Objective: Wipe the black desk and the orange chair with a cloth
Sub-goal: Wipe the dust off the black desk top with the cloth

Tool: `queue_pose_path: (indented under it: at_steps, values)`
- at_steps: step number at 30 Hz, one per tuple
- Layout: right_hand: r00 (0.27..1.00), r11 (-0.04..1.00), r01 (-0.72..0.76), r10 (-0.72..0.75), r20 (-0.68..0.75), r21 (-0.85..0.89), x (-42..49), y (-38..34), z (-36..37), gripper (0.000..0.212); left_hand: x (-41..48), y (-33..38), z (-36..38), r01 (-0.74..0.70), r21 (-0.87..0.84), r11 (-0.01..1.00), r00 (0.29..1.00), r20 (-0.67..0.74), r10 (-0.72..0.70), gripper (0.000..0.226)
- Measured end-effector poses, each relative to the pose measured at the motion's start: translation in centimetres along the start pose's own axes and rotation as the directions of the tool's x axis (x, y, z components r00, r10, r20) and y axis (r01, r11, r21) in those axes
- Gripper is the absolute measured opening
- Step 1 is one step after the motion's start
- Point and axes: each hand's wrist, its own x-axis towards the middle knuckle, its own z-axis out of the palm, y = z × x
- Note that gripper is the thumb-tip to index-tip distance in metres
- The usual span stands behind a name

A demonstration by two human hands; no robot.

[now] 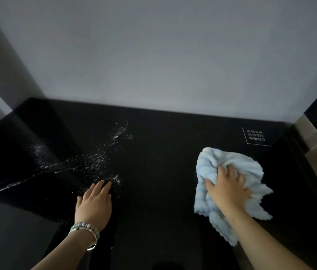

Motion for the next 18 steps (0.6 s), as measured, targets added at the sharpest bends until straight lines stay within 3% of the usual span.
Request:
queue_pose_path:
  at_steps: [3,6,8,9,10,12,13,15,16,18]
  values:
    - [0.983,0.983,0.182,-0.181,-0.015,0.015,-3.5,-2.1,1.0,0.052,-0.1,0.1,0.3,0.003,0.022,1.000,0.999,-0.032,-0.002,0.048]
    - [0.865,0.856,0.500,-0.500,-0.035,0.132,-6.6,-5.4,0.9,0.039,-0.2,0.1,0.5,0.004,0.016,1.000,0.999,-0.038,-0.003,0.048]
    - [0.791,0.764,0.573,-0.610,0.043,0.297,-5.0,-5.6,-0.1,0.033,-0.2,0.0,0.5,-0.001,0.017,1.000,0.999,-0.035,0.002,0.048]
    - [0.787,0.744,0.563,-0.615,0.041,0.361,-4.0,-4.8,-0.4,0.032,-0.1,-0.1,0.5,-0.006,0.020,1.000,0.999,-0.031,0.007,0.048]
    - [0.814,0.752,0.548,-0.580,-0.027,0.367,-3.1,-3.4,-0.6,0.031,-0.1,-0.2,0.4,-0.012,0.024,1.000,1.000,-0.026,0.012,0.048]
    - [0.921,0.901,0.385,-0.363,-0.141,0.199,-1.2,0.7,-0.6,0.030,0.0,-0.4,0.4,-0.017,0.024,1.000,1.000,-0.016,0.017,0.048]
    - [0.967,0.966,0.229,-0.212,-0.140,0.123,-0.9,3.0,-0.4,0.033,0.0,-0.5,0.5,-0.019,0.019,1.000,1.000,-0.015,0.020,0.048]
    - [0.997,0.998,0.016,-0.011,-0.081,0.061,-1.5,5.0,-0.6,0.043,-0.1,-0.3,0.6,-0.019,0.002,1.000,1.000,-0.019,0.019,0.048]
    - [0.998,0.998,-0.020,0.023,-0.056,0.057,-2.2,4.5,-0.2,0.046,-0.1,-0.2,0.6,-0.018,-0.009,1.000,1.000,-0.020,0.018,0.048]
    - [0.993,0.994,0.084,-0.078,-0.088,0.064,-4.5,1.7,0.4,0.052,-0.2,-0.1,0.5,-0.019,-0.024,1.000,1.000,-0.017,0.019,0.047]
